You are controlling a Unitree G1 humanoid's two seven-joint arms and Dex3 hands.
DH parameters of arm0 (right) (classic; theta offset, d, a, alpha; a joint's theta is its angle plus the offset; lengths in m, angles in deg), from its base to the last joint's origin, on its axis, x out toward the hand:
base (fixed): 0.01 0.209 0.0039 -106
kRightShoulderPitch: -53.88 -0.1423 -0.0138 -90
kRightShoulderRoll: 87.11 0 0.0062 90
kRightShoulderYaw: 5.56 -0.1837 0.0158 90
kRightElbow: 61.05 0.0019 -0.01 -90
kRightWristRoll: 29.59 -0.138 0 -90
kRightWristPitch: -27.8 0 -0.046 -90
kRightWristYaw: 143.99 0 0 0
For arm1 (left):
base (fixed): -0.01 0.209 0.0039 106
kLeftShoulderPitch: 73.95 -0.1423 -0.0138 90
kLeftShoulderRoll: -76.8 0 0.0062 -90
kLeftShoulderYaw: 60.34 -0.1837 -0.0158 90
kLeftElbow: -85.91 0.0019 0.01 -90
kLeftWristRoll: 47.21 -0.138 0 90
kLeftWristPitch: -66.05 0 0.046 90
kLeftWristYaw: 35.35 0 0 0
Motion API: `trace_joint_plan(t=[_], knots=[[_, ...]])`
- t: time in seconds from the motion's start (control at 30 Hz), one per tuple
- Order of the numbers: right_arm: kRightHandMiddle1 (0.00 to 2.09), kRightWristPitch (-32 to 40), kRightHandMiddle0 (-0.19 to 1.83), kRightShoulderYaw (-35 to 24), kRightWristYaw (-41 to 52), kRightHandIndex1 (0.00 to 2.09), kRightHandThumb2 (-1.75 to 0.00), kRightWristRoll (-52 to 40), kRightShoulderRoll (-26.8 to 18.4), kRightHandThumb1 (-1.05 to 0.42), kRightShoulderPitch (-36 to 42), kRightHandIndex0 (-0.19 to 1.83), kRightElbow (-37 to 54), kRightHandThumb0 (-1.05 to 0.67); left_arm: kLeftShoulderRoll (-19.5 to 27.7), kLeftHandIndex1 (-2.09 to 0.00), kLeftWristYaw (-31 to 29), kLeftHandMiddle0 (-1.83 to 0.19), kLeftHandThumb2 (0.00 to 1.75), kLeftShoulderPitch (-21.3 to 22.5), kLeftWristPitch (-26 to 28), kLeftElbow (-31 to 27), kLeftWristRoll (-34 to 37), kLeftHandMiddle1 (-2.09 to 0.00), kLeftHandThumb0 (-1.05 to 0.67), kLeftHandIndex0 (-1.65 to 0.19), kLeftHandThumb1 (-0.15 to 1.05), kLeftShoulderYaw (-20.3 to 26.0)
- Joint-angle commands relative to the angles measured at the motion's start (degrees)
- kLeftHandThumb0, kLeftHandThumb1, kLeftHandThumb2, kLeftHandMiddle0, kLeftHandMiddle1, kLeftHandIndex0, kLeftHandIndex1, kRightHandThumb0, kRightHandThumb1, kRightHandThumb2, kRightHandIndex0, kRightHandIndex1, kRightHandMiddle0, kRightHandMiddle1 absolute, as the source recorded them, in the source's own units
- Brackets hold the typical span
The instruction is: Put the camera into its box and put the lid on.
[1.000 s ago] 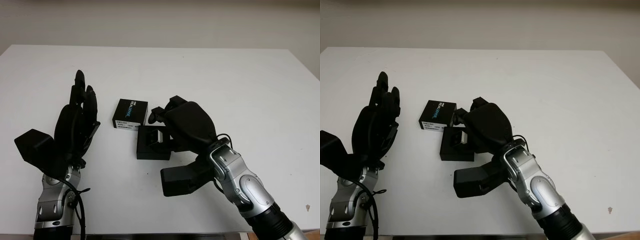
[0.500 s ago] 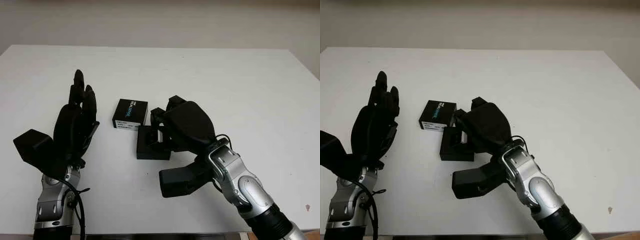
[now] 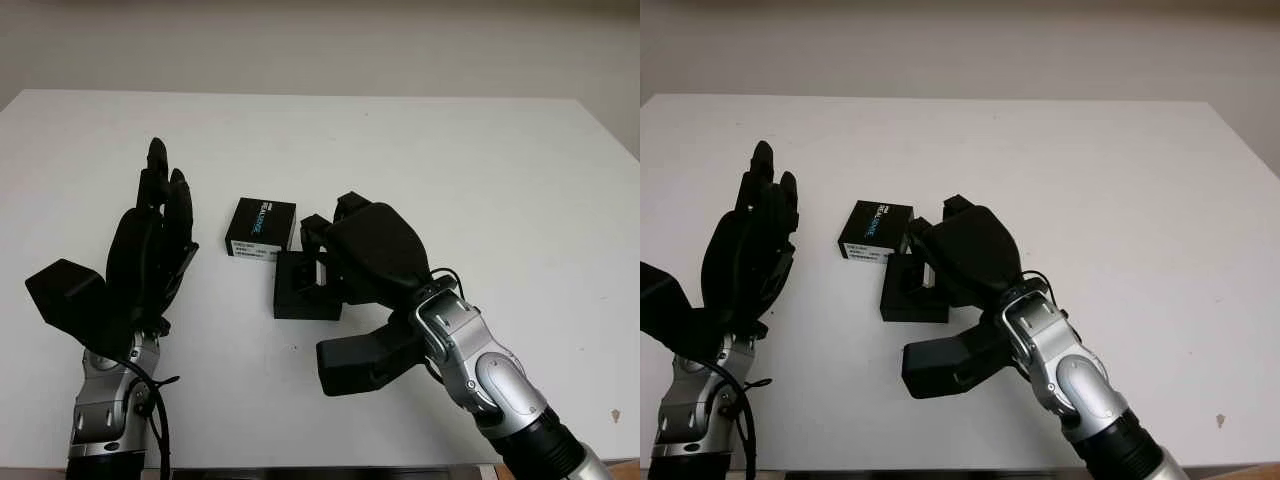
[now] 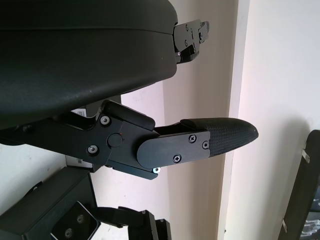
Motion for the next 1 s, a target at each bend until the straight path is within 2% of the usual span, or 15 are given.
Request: trace_joint_plan(t=[0.0, 0.13, 0.43, 0.67, 0.77, 0.83, 0.97], knots=[[1.09, 0.4, 0.54, 0.4, 1.2, 1.14, -0.06, 0.6, -0.3, -0.90, -0.4, 0.32, 0.2, -0.70, 0.4, 0.00, -0.3, 0.19, 0.54, 0.2, -0.6, 0.3, -0.1, 0.00, -0.78, 0.19, 1.05, 0.1], [1.04, 0.6, 0.58, 0.8, 2.7, 1.24, -0.06, 1.7, -0.3, -0.91, -0.7, 0.29, -0.1, -0.71, 0.4, 0.00, -0.2, 0.19, 0.54, 0.2, -0.5, 0.2, 0.0, 0.00, -0.78, 0.19, 1.05, 0.1], [1.07, 0.6, 0.59, 1.5, 3.9, 1.18, -0.05, 3.0, -0.5, -0.91, -0.9, 0.28, -0.3, -0.74, 0.4, 0.00, -0.1, 0.19, 0.53, 0.2, -0.6, 0.1, -0.1, 0.00, -0.78, 0.19, 1.05, 0.1], [1.13, 0.4, 0.61, 1.2, 3.2, 1.22, -0.05, 1.9, -0.2, -0.89, -0.6, 0.28, -0.4, -0.72, 0.3, 0.00, 0.0, 0.19, 0.54, 0.2, -0.6, 0.2, -0.1, 0.00, -0.78, 0.19, 1.05, 0.2], [1.23, -0.6, 0.63, 0.8, 1.9, 1.32, -0.05, -0.1, -0.2, -0.88, -0.5, 0.27, -0.7, -0.68, 0.4, 0.00, 0.0, 0.19, 0.53, 0.2, -0.6, 0.1, -0.3, 0.00, -0.79, 0.19, 1.05, 0.1], [1.31, -1.8, 0.64, 0.6, 0.2, 1.41, -0.06, -1.8, -0.5, -0.89, -0.4, 0.27, -1.2, -0.54, 0.6, 0.00, 0.1, 0.19, 0.54, 0.1, -0.6, 0.0, -0.6, 0.00, -0.79, 0.19, 1.05, 0.0], [1.30, -4.0, 0.66, 0.4, -2.2, 1.44, -0.05, -4.7, -1.0, -0.89, -0.4, 0.25, -2.5, -0.44, 0.5, 0.00, 0.2, 0.19, 0.56, 0.0, -0.2, -0.5, -0.9, 0.00, -0.78, 0.19, 1.05, -0.1]])
